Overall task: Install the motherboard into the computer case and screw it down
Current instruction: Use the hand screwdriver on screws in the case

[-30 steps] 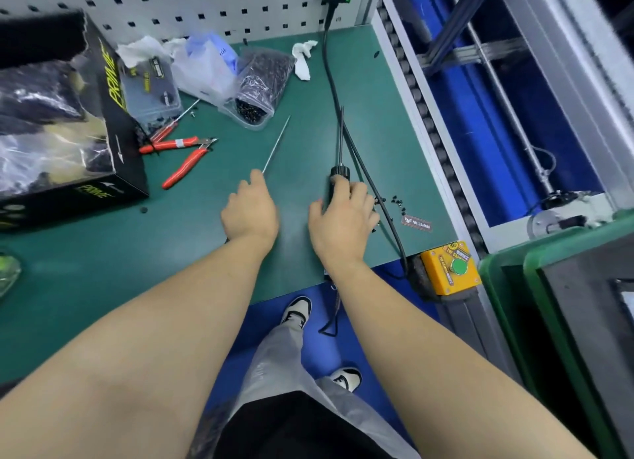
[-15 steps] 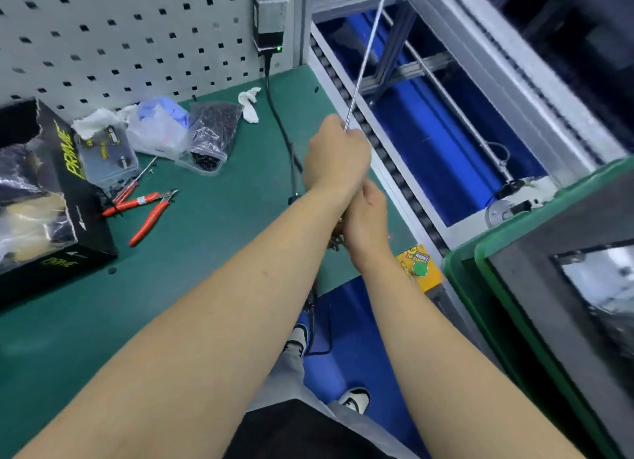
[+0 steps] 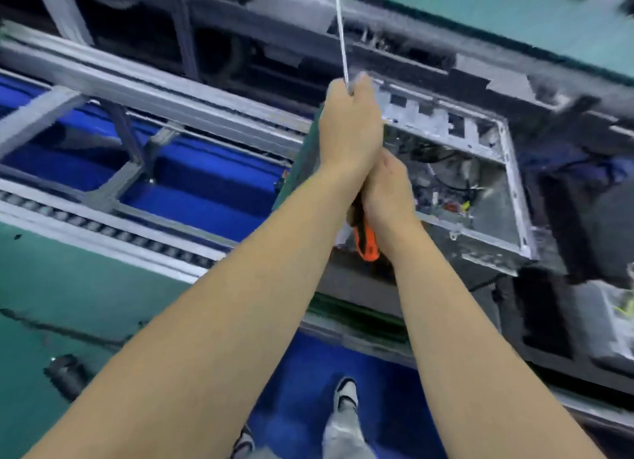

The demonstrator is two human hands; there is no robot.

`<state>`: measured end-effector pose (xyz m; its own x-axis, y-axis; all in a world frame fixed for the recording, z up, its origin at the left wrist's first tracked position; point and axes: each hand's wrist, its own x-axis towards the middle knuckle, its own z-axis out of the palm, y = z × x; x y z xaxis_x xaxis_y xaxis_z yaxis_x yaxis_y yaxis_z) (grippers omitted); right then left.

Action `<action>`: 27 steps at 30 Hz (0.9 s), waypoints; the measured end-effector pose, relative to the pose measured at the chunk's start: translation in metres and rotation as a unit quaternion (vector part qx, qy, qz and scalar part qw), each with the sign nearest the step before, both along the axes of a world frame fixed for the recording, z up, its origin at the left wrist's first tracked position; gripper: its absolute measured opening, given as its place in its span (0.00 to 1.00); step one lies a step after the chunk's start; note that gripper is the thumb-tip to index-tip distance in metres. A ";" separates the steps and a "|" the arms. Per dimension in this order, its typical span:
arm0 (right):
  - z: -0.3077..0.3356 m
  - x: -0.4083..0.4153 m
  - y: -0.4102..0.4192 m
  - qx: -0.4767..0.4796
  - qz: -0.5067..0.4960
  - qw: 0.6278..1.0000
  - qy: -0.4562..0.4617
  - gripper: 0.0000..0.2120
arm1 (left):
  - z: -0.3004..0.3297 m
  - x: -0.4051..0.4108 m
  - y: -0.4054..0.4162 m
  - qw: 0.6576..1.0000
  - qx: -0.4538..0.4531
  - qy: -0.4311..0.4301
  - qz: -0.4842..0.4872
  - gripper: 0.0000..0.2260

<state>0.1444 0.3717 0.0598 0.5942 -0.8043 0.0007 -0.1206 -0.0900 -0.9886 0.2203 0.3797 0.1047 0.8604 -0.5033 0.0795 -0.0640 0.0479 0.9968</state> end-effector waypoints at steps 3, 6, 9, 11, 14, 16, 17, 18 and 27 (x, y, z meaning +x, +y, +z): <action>0.011 -0.031 -0.057 0.020 -0.044 0.998 0.030 0.18 | -0.001 -0.031 -0.053 0.998 0.008 0.046 -0.037 0.13; 0.006 -0.060 -0.106 0.145 -0.003 0.989 0.019 0.13 | -0.009 -0.048 -0.099 0.995 0.025 0.073 -0.065 0.11; -0.006 -0.082 -0.148 0.256 0.083 0.963 -0.032 0.13 | -0.016 -0.057 -0.137 0.992 0.023 0.113 -0.059 0.12; -0.016 -0.086 -0.172 0.234 0.130 0.963 -0.017 0.10 | -0.018 -0.058 -0.155 0.986 0.011 0.161 -0.038 0.12; -0.030 -0.088 -0.196 0.213 0.174 0.960 0.051 0.08 | -0.021 -0.052 -0.173 0.979 -0.011 0.206 0.005 0.11; -0.040 -0.086 -0.205 0.183 0.192 0.957 0.117 0.08 | -0.024 -0.043 -0.178 0.971 -0.030 0.232 0.040 0.10; -0.046 -0.085 -0.208 0.148 0.171 0.963 0.149 0.09 | -0.028 -0.037 -0.179 0.971 -0.021 0.229 0.061 0.11; -0.052 -0.083 -0.211 0.115 0.120 0.973 0.161 0.10 | -0.033 -0.031 -0.180 0.973 0.002 0.214 0.081 0.10; -0.050 -0.085 -0.244 0.349 -0.149 0.859 -0.343 0.06 | -0.043 -0.011 -0.199 0.940 -0.041 0.339 0.008 0.05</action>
<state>0.0591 0.1280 0.0096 0.4138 -0.8675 -0.2760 0.5979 0.4875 -0.6363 0.2090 0.1808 0.0619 0.7340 -0.5064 -0.4525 0.5840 0.1305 0.8012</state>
